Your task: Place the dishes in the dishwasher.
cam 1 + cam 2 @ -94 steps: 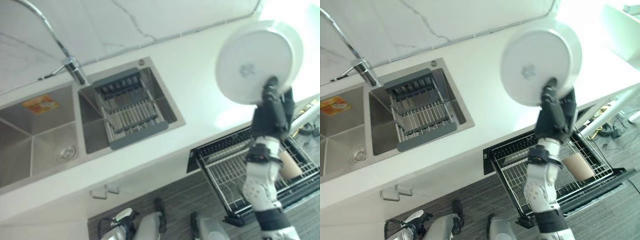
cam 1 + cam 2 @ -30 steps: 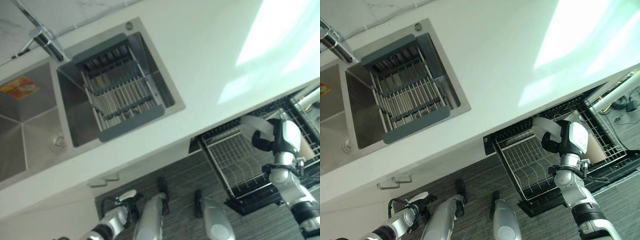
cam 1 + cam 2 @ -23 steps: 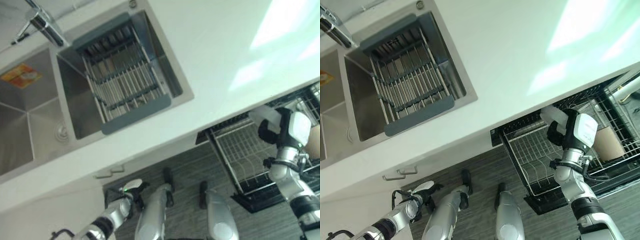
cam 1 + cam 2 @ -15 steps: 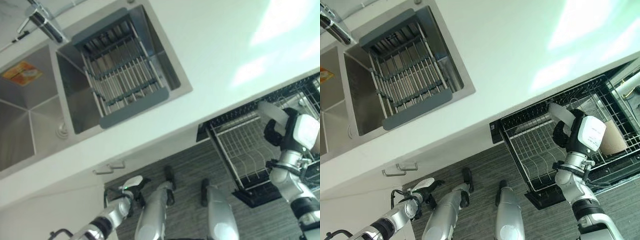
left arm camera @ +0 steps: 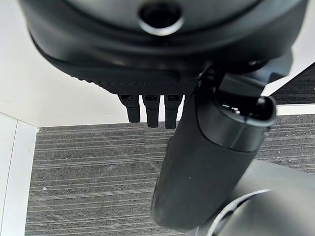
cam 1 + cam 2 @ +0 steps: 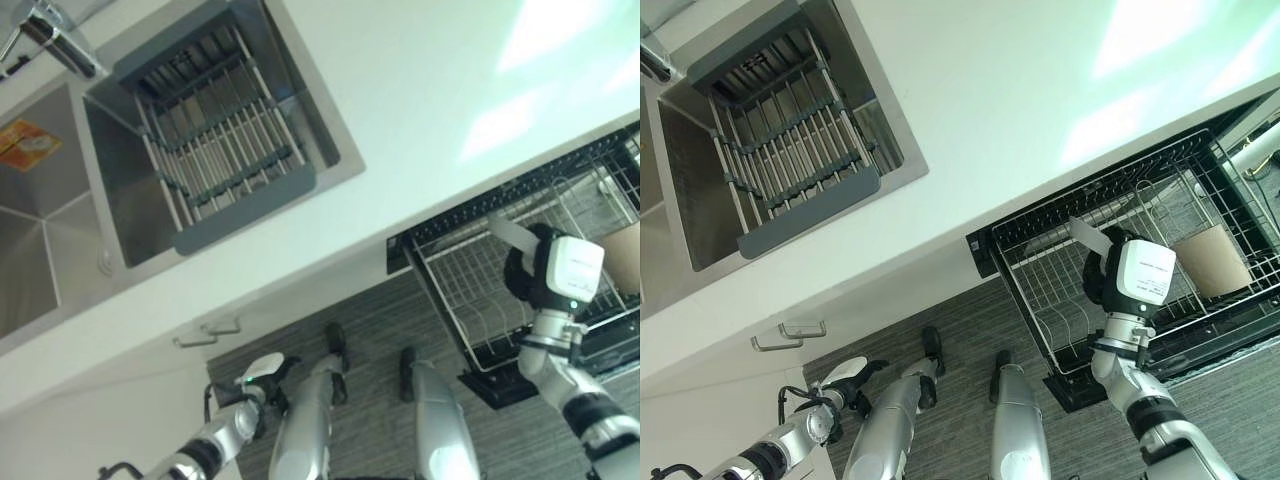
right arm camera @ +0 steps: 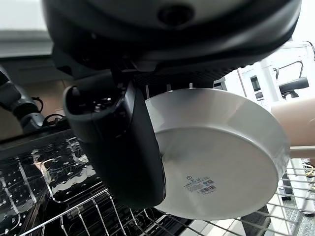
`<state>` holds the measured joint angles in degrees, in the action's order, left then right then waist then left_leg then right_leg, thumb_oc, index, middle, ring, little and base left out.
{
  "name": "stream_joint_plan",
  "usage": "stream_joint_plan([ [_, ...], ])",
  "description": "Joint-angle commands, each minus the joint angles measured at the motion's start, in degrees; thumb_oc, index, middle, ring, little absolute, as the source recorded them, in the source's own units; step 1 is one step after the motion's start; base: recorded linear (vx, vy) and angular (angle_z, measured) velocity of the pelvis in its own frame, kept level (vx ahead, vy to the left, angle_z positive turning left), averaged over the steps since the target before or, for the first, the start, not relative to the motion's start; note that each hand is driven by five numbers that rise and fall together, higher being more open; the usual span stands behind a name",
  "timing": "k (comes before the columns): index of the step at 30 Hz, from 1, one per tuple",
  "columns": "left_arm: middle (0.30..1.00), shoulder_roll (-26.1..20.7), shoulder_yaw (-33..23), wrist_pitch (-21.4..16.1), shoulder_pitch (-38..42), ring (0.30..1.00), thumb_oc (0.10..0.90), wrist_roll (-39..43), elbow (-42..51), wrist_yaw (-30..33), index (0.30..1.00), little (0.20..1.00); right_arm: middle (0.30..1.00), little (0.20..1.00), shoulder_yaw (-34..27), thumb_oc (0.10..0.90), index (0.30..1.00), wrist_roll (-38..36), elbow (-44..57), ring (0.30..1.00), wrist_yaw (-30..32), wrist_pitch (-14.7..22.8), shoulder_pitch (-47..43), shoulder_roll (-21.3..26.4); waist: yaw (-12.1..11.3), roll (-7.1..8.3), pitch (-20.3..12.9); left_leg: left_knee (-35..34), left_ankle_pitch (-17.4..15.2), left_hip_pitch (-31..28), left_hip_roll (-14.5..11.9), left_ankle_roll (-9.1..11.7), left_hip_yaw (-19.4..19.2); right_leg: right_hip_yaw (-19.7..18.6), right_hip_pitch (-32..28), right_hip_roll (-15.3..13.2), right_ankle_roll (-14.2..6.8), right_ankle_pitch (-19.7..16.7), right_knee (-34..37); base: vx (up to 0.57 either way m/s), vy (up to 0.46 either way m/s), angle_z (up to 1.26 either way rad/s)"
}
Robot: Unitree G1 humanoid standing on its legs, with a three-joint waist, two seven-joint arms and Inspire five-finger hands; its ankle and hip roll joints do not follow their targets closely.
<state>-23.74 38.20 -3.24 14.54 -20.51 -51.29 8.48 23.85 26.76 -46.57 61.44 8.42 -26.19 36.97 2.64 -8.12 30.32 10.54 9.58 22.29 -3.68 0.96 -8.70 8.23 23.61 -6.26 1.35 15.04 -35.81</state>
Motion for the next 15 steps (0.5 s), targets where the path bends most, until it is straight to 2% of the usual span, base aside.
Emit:
stream_joint_plan([
  [1, 0.9, 1.09, -0.87, -0.83, -0.88, 0.9, 0.8, 2.48, 3.33, 0.68, 0.9, 0.9, 0.434, 0.434, -0.93, 0.489, 0.434, -5.44, 3.09, 0.434, -8.33, 4.35, -3.73, 3.48, -0.14, -0.88, -0.53, 6.65, -10.05, -0.42, 0.37, 2.07, 6.08, 0.05, -4.17, 0.62, -2.25, 0.59, 3.66, 0.0, 0.014, 0.03],
  [2, 0.9, 1.14, -0.87, -0.62, -0.56, 0.9, 0.8, 2.62, 3.25, 0.45, 0.9, 0.9, 0.9, 0.9, 0.07, 0.8, 0.9, -6.91, 2.49, 0.9, -11.25, 4.79, -4.3, 2.61, -0.27, -0.9, -0.53, 6.65, -9.98, -0.29, 0.32, 2.07, 6.04, 0.15, -4.04, 0.55, -2.2, 0.53, 3.6, -0.01, 0.003, 0.05],
  [4, 0.9, 1.05, -0.8, 0.11, 0.05, 0.9, 0.8, 2.61, 3.44, -0.14, 0.9, 0.9, 0.9, 0.9, 1.23, 0.8, 0.9, -11.86, 1.72, 0.9, -19.47, 4.83, -5.43, 1.26, -0.52, -0.76, -0.53, 6.65, -10.04, -0.18, 0.23, 2.09, 5.91, 0.47, -3.85, 0.44, -2.27, 0.38, 3.58, -0.02, 0.0, 0.04],
  [5, 0.9, 0.94, -0.76, 1.32, 0.88, 0.9, 0.8, 2.56, 3.99, -0.73, 0.9, 0.9, 0.9, 0.9, 2.33, 0.8, 0.9, -14.57, 0.34, 0.9, -32.95, 2.88, -6.75, -0.39, -0.77, -0.49, -0.53, 6.65, -10.37, -0.15, 0.07, 1.99, 5.85, 0.68, -3.86, 0.5, -2.19, 0.31, 3.93, 0.0, 0.0, 0.0],
  [6, 0.9, 0.84, -0.83, 1.5, 1.04, 0.9, 0.8, 2.53, 4.04, -0.86, 0.9, 0.9, 0.9, 0.9, 2.59, 0.8, 0.9, -14.6, 0.26, 0.9, -36.0, 2.76, -6.79, -0.55, -0.78, -0.4, -0.53, 6.65, -10.36, -0.1, -0.02, 2.03, 5.8, 0.73, -3.72, 0.49, -2.23, 0.25, 3.87, 0.0, 0.0, 0.0],
  [8, 0.9, -0.17, -1.6, 3.07, 1.99, 0.9, 0.8, 2.16, 5.09, -2.48, 0.9, 0.9, 0.9, 0.9, 3.79, 0.8, 0.9, -18.96, 1.62, 0.9, -47.23, 2.3, -6.41, -0.65, -0.78, 0.49, -0.53, 6.65, -10.34, -0.07, -0.28, 2.0, 5.7, 1.02, -3.35, 0.54, -2.29, -0.12, 3.62, 0.0, -0.082, 0.07],
  [11, 0.9, -1.73, -2.37, 5.67, 3.43, 0.9, 0.8, 1.9, 6.7, -4.91, 0.9, 0.9, 0.9, 0.9, 3.73, 0.8, 0.9, -24.5, 2.93, 0.9, -55.52, -0.9, -7.11, -0.73, -0.95, 1.54, -0.53, 6.65, -10.8, -0.5, -0.67, 1.64, 5.78, 1.65, -2.8, 0.62, -2.57, -0.47, 3.1, -0.01, -0.088, 0.09],
  [15, 0.9, -1.58, -2.1, 7.51, 5.01, 0.9, 0.8, 0.2, 5.85, -6.17, 0.9, 0.9, 0.9, 0.9, 4.14, 0.8, 0.9, -23.9, 2.46, 0.9, -60.63, -2.5, -8.61, -2.09, -0.96, 2.09, -0.53, 6.65, -11.34, -1.44, -1.13, 1.49, 5.6, 2.1, -3.31, 0.8, -2.94, -1.04, 3.57, -0.01, -0.041, -0.03],
])
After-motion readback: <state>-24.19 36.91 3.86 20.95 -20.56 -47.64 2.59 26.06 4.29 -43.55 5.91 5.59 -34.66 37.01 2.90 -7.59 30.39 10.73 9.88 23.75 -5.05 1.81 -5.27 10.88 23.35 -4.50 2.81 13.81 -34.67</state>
